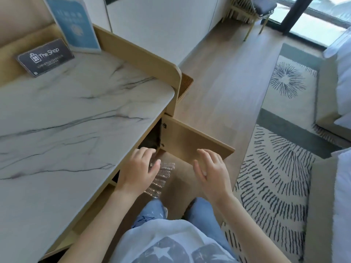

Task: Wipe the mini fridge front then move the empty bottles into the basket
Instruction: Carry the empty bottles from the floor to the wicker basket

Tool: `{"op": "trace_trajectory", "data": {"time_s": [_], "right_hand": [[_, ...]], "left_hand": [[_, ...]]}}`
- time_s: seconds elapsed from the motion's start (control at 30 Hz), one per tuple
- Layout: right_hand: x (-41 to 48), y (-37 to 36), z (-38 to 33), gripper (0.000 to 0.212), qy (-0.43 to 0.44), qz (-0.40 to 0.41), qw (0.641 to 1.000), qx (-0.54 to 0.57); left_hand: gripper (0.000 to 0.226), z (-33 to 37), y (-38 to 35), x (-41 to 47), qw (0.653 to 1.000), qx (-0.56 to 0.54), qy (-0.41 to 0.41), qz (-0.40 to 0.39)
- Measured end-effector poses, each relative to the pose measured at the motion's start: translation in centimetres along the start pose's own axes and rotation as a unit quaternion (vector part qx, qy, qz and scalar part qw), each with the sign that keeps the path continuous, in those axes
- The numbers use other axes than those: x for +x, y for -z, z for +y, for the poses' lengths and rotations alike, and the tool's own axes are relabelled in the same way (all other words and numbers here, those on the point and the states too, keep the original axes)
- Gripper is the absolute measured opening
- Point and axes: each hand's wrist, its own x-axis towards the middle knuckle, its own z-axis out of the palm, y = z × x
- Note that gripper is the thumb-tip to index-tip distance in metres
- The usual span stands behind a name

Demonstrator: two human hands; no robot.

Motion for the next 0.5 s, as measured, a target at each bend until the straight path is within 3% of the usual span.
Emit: {"op": "trace_trajectory", "data": {"time_s": [0.27,0.37,0.5], "right_hand": [[11.0,-0.5,4.3,0.033,0.181,-0.139,0.973,0.034],[14.1,-0.1,5.8,0.036,0.247,-0.22,0.943,0.04],[16.3,1.0,7.3,0.034,0.322,-0.268,0.906,0.061]], "left_hand": [[0.051,2.8,-1.3,2.5,0.98,0.066,0.178,0.063],[0.049,6.3,-2.7,1.0,0.95,0.082,0.281,0.105],[0.049,11.7,-5.6,-1.2,0.903,0.076,0.396,0.15]]}}
